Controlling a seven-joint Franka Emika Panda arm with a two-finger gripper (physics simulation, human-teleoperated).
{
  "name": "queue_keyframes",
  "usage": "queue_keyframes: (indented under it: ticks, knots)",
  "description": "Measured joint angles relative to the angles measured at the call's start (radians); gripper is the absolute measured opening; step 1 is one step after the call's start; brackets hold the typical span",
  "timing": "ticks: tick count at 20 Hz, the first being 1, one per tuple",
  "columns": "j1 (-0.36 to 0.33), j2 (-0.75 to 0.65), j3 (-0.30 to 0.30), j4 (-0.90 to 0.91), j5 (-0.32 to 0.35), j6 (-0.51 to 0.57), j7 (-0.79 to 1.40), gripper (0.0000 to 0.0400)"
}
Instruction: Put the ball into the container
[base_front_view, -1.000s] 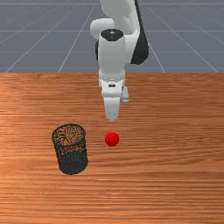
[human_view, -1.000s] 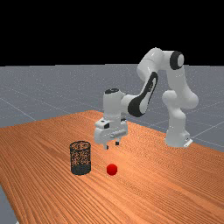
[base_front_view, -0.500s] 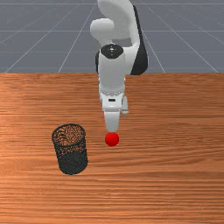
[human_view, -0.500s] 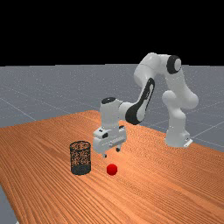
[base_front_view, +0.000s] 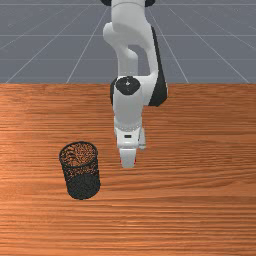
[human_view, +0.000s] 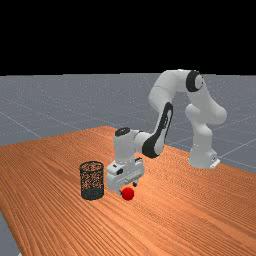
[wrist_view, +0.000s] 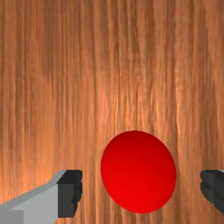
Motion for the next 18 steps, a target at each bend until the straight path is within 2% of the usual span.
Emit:
queue_keyframes:
  ticks: [7, 11, 12, 18]
  knots:
    - [0.0, 0.069, 0.0, 0.012, 0.0, 0.062, 0.0, 0.04]
    - [-0.004, 0.064, 0.002, -0.006, -0.004, 0.106, -0.014, 0.04]
    - [-0.004, 0.058, 0.001, -0.008, -0.003, 0.101, -0.01, 0.0281]
    - [-0.003, 0.045, 0.0, -0.032, -0.001, 0.136, -0.005, 0.0279]
